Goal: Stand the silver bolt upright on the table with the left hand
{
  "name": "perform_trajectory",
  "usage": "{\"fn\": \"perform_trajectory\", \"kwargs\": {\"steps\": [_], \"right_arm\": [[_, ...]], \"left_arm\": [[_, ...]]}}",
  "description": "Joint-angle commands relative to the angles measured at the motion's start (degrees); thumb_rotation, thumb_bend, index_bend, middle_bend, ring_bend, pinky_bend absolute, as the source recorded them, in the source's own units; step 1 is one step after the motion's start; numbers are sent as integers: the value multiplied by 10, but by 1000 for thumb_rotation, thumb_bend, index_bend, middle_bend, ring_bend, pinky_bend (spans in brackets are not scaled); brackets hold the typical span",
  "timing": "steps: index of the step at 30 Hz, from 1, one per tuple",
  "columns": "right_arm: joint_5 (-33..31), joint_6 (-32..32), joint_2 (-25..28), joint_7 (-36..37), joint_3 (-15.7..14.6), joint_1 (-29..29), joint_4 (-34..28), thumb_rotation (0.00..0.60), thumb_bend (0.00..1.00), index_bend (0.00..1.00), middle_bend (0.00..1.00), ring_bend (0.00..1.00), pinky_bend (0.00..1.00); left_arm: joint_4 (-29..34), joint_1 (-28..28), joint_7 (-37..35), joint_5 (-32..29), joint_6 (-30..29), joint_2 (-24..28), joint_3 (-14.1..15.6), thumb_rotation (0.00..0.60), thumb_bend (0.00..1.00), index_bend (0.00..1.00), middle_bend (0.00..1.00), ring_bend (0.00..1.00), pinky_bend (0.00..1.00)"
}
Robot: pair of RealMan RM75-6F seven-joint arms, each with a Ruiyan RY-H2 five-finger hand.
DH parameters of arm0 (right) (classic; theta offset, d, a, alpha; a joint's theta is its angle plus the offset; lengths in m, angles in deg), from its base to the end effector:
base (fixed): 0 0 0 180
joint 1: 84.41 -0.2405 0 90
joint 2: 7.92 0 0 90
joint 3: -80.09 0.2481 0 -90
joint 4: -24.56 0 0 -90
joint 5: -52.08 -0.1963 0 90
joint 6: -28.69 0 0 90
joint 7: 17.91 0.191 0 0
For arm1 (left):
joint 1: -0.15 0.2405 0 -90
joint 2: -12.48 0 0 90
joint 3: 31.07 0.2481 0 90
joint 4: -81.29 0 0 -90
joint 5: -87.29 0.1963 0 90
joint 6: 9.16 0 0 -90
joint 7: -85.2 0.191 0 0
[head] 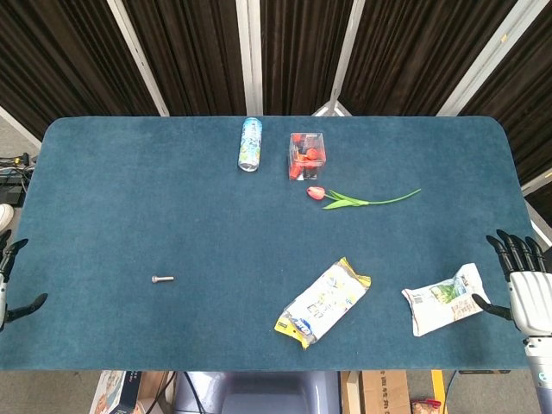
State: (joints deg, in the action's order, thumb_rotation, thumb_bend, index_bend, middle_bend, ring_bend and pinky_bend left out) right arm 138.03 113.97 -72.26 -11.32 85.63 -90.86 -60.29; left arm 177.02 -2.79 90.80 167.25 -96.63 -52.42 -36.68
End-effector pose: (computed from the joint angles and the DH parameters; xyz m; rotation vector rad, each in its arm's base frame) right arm -0.3098 -0.2456 0.1901 1.3602 -0.8384 0.9561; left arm -0.3047 0.2232 0.1812 -1.2420 -0.8889 -0.8614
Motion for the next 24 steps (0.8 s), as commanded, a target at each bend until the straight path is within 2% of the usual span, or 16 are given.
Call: {"fn": "perform_trajectory", "kwargs": {"steps": [1, 6, 10, 16, 19, 24], "right_arm": [[0, 1, 0, 0, 0, 1, -1, 600, 104, 139, 96, 86, 0], [-4, -1, 0, 0, 1, 1, -1, 600, 104, 139, 96, 86, 0], [-5, -3, -1, -5, 0, 1, -2, 600, 104, 139, 96, 86, 0], [-4, -6, -4, -15, 0, -2, -4, 600, 104, 139, 96, 86, 0], [-5, -6, -4, -19, 0, -1, -5, 600, 104, 139, 96, 86, 0], [-5, -2, -4, -22, 0, 0, -7, 600, 104, 139, 96, 86, 0]], "left_arm": [[-3, -2, 0, -4, 5, 0, -1, 600, 251, 180, 0, 0, 0], [-7, -16, -5, -19, 26, 1, -12, 600, 251, 201, 0, 0, 0], [10, -53, 22, -48, 79, 12, -32, 600, 251, 220, 0, 0, 0], [68, -136, 119, -140, 204, 44, -66, 600, 252, 229, 0, 0, 0], [92, -189, 190, -214, 270, 50, -76, 600, 255, 233, 0, 0, 0], [118, -243, 263, -297, 307, 38, -75, 600, 271, 253, 0, 0, 0]]}}
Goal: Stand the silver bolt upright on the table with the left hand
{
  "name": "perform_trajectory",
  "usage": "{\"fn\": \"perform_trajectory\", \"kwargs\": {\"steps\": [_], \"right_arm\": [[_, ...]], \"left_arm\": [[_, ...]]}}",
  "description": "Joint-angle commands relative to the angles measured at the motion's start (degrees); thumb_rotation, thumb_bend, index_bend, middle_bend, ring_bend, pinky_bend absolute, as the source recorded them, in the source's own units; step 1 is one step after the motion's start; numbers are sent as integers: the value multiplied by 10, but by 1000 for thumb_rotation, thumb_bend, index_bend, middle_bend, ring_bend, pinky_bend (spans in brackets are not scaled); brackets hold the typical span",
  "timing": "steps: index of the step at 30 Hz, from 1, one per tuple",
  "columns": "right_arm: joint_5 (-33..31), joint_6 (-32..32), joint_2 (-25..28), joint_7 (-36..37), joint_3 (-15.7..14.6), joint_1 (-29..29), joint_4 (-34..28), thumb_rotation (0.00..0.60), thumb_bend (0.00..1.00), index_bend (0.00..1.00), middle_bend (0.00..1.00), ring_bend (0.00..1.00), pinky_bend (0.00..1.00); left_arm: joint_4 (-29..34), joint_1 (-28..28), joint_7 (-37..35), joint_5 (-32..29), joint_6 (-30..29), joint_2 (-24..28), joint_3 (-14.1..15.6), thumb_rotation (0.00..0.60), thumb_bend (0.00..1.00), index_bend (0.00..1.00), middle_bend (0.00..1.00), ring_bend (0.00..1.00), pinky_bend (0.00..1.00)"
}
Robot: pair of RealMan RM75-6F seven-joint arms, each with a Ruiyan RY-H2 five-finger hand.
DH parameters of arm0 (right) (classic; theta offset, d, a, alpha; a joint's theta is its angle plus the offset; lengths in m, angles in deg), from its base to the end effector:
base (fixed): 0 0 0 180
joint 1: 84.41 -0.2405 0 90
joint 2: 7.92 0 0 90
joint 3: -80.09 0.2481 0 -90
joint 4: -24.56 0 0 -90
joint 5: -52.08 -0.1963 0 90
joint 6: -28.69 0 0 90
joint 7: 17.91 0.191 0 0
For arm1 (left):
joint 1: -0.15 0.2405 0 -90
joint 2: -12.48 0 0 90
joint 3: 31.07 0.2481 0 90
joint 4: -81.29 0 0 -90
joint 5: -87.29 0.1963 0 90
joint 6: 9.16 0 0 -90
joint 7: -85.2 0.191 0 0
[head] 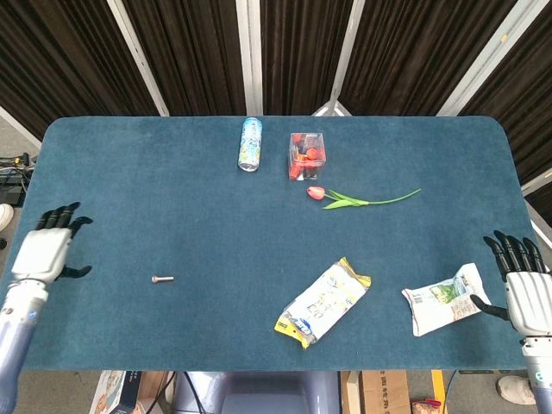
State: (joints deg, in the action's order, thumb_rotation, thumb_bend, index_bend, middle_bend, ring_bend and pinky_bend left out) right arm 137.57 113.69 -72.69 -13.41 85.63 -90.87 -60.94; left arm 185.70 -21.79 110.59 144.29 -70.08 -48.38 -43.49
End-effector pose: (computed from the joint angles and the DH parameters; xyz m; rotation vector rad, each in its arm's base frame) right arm -0.3091 -0.2455 0.1862 1.3621 -0.8327 0.9355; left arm -0.2585 0.3217 0.1373 -1.5154 -0.9960 -0.6155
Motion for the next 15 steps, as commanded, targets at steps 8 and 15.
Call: {"fn": "perform_trajectory", "kwargs": {"steps": [8, 15], "right_arm": [[-3, 0, -1, -7, 0, 1, -4, 600, 104, 139, 96, 86, 0], [-6, -2, -2, -8, 2, 1, -5, 600, 104, 139, 96, 85, 0]], "left_arm": [[57, -95, 133, -142, 7, -60, 17, 600, 311, 311, 0, 0, 0], [48, -106, 172, -158, -64, -142, 36, 600, 320, 339, 0, 0, 0]]}}
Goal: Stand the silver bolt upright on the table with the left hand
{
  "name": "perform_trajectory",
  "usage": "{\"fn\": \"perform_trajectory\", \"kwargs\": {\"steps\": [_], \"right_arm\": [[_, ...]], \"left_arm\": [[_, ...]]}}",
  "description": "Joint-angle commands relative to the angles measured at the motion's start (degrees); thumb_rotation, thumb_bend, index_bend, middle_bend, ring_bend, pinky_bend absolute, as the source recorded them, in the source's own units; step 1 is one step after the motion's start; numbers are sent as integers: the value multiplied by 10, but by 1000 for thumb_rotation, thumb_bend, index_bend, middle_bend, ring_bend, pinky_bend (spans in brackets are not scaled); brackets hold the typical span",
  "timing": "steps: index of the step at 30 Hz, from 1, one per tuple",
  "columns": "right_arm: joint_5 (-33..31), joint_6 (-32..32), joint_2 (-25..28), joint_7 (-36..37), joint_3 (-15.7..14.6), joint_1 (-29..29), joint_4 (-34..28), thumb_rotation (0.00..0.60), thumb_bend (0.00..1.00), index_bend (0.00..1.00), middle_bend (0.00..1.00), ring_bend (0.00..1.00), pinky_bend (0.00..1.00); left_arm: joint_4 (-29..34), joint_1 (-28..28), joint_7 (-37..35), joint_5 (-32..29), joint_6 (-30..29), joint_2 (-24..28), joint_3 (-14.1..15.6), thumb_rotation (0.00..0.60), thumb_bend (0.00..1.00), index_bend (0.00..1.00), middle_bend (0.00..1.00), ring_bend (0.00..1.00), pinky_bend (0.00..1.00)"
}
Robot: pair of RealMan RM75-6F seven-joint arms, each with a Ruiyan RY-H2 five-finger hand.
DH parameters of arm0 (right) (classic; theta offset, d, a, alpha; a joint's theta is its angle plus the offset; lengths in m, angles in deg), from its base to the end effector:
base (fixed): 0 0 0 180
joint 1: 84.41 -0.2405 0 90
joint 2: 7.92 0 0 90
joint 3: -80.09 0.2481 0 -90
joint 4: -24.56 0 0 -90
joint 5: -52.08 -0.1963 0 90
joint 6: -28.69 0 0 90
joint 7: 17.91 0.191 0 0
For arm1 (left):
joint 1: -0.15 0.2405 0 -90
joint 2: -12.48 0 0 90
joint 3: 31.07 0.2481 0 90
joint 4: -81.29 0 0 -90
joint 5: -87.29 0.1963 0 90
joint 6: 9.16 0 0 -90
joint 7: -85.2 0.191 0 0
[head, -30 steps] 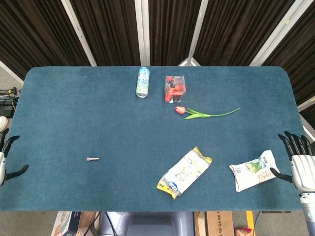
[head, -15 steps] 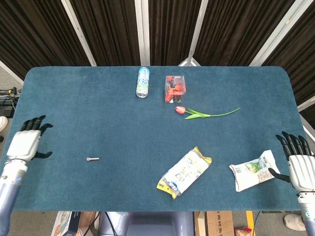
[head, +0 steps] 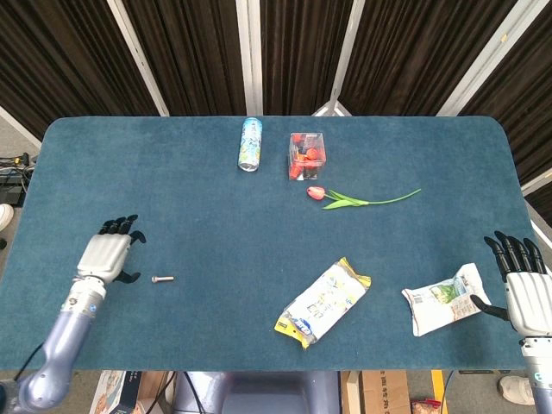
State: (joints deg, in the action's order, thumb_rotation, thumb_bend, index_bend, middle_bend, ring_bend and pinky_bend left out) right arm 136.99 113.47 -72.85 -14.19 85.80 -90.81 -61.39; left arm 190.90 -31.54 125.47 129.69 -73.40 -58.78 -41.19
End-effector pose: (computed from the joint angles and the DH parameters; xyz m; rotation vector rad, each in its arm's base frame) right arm -0.3096 -0.2456 0.1852 1.3544 -0.8363 0.9274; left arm -0.2093 0.3266 0.0628 -1.6266 -1.0801 -0.5623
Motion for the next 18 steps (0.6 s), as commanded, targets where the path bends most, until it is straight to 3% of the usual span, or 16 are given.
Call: {"fn": "perform_trajectory", "kwargs": {"steps": [1, 7, 18], "right_arm": [[0, 0, 0, 0, 0, 0, 0, 600, 104, 139, 96, 85, 0], [0, 2, 1, 4, 1, 1, -1, 600, 104, 139, 96, 86, 0], [-2, 0, 1, 9, 1, 1, 2, 600, 104, 139, 96, 86, 0]], "left_arm": [[-6, -11, 29, -14, -37, -47, 16, 600, 323, 341, 0, 0, 0], [-33, -23, 56, -32, -69, -104, 23, 600, 340, 353, 5, 0, 0], [-46, -44, 98, -43, -84, -147, 42, 600, 381, 400, 22, 0, 0]]}}
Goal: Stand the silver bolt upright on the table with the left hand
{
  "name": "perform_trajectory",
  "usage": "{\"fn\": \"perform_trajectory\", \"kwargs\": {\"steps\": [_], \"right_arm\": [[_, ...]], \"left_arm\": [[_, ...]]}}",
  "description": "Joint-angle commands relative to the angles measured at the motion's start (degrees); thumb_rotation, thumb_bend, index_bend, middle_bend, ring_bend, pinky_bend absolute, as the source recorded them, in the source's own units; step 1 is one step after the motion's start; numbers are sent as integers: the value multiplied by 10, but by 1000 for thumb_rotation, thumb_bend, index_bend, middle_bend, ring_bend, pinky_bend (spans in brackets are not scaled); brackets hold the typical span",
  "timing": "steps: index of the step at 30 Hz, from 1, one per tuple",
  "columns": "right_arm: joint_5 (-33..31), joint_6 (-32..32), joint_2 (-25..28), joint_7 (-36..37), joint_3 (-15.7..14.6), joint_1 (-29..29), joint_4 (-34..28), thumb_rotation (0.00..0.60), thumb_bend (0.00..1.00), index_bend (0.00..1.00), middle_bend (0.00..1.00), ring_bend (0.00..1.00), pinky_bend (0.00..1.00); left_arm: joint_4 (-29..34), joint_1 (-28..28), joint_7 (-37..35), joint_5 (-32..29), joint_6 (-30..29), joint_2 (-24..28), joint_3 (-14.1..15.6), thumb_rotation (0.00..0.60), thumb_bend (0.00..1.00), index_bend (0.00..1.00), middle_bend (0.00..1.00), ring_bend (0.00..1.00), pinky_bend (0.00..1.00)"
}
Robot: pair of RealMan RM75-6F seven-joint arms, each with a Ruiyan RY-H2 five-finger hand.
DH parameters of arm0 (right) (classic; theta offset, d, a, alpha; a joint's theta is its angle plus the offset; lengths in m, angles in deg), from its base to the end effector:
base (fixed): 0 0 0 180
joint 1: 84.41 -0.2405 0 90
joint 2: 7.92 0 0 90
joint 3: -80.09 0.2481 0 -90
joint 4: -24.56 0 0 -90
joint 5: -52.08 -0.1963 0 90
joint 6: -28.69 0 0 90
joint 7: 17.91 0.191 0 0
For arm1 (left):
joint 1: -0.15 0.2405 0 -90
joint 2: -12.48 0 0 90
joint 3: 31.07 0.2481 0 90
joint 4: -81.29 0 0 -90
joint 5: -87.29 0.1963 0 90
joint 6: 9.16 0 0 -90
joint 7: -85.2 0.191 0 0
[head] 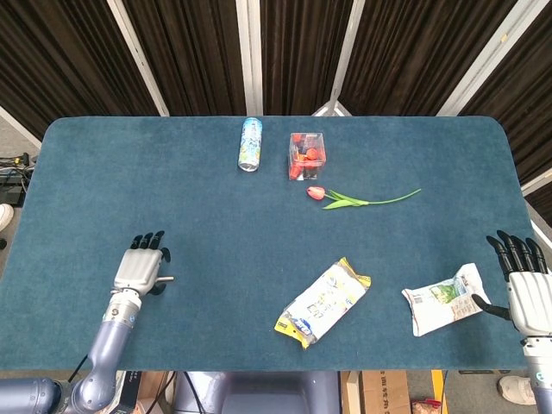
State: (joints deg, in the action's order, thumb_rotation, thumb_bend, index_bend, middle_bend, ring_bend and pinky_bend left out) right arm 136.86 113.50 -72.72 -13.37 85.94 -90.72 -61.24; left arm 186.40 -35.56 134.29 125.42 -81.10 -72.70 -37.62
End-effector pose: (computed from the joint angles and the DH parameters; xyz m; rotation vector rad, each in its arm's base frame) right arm -0.3106 -0.2456 0.1870 1.3464 -0.8427 0.9348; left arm -0.1929 0.3157 -0.0010 -1.6787 -1.0503 -0.4867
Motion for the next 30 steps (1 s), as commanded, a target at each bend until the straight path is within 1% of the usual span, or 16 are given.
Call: {"fn": "perform_trajectory", "kwargs": {"steps": [1, 10, 14, 21, 30], "right_arm": [[0, 0, 0, 1, 0, 0, 1, 600, 104, 139, 96, 86, 0], [-4, -2, 0, 7, 2, 0, 3, 600, 104, 139, 96, 86, 0], [-6, -5, 0, 7, 2, -1, 4, 600, 104, 139, 96, 86, 0], [-7, -11, -2, 8, 2, -3, 7, 600, 104, 139, 96, 86, 0], [-11, -14, -3, 10, 3, -4, 9, 600, 104, 138, 96, 86, 0]], "left_arm": [[-2, -4, 13, -1, -9, -10, 8, 600, 384, 403, 24, 0, 0], [-19, -7, 26, -3, -25, -33, 19, 600, 402, 444, 44, 0, 0], [-28, -6, 26, 0, -30, -41, 21, 600, 406, 451, 50, 0, 0], [-51, -8, 24, 2, -31, -57, 20, 600, 450, 465, 59, 0, 0], [-64, -12, 28, 11, -31, -73, 20, 600, 464, 496, 74, 0, 0]]}}
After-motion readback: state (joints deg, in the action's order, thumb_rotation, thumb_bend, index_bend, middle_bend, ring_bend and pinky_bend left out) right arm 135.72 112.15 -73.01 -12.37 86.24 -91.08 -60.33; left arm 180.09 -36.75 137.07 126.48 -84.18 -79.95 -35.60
